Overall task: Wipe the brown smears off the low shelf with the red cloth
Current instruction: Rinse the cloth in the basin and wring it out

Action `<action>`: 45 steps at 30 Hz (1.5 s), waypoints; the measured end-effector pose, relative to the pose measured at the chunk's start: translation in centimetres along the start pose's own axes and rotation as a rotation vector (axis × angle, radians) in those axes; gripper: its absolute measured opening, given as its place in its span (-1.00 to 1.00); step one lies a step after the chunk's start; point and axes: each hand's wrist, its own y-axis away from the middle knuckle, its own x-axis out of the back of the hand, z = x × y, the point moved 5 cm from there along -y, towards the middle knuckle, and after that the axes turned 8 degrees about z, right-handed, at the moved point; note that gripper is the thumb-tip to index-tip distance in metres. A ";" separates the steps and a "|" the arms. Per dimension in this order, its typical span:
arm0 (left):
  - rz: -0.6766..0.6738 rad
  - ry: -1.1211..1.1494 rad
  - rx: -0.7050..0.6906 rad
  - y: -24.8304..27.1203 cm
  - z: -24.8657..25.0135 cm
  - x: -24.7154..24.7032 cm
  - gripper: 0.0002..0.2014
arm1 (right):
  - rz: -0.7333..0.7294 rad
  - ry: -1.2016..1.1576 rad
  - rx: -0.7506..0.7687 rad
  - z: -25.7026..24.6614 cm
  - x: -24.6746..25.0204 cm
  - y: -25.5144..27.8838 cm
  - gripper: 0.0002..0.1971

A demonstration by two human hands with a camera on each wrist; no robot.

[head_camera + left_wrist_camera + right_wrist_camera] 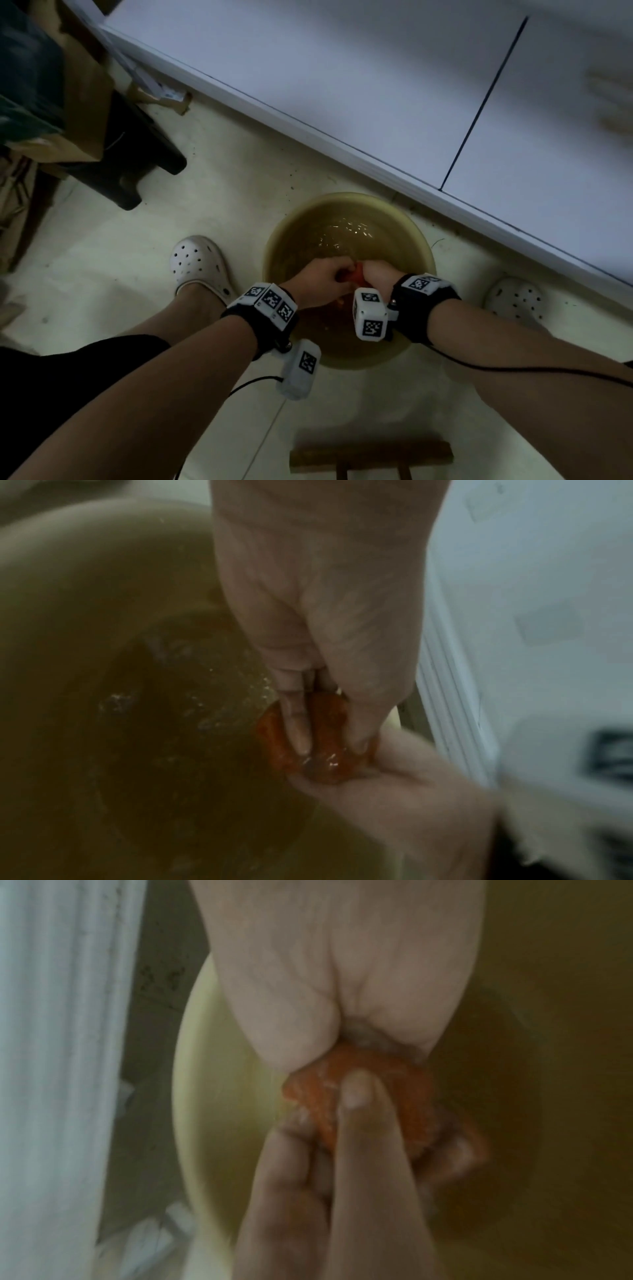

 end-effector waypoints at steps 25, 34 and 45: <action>-0.102 -0.631 0.035 -3.7 -7.1 -0.9 -0.38 | 0.046 0.629 0.160 0.7 1.7 -3.1 -0.65; -0.010 0.013 0.274 -2.9 -3.5 -1.2 -0.66 | -0.059 -0.080 -0.168 1.7 0.0 -2.5 -0.57; -0.072 0.040 0.000 -0.7 1.6 -0.3 -0.88 | -0.053 -0.008 -0.059 1.2 1.2 -0.9 -0.75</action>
